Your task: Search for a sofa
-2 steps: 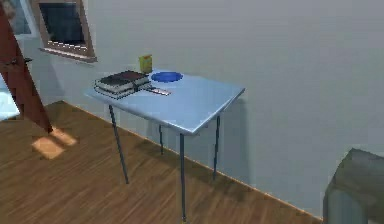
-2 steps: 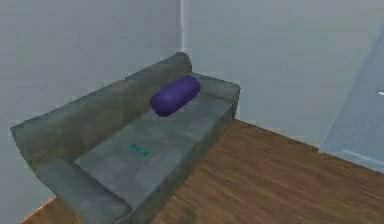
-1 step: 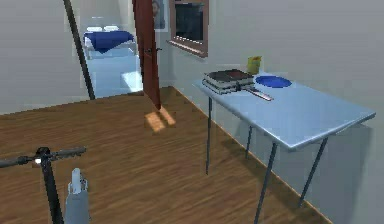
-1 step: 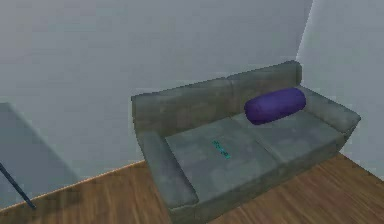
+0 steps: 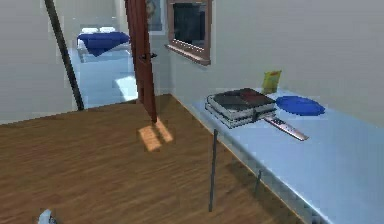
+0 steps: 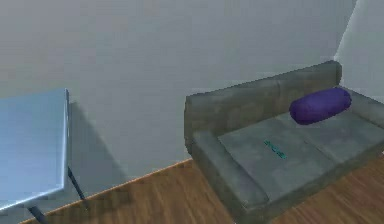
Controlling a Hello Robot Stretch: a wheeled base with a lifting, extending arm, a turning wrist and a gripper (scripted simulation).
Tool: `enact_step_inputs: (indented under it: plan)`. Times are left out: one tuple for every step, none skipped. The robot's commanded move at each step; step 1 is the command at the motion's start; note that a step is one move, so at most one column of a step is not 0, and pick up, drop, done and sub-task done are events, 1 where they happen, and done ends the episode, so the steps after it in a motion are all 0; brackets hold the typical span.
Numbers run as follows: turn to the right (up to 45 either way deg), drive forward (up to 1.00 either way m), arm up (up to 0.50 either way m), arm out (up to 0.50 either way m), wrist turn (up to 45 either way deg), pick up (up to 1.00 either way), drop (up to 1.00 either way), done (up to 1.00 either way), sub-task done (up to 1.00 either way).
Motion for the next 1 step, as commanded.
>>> enact_step_inputs:
  plan:
    - [45.0,0.00,0.00,0.00,0.0,0.00,0.00,0.00,0.00]
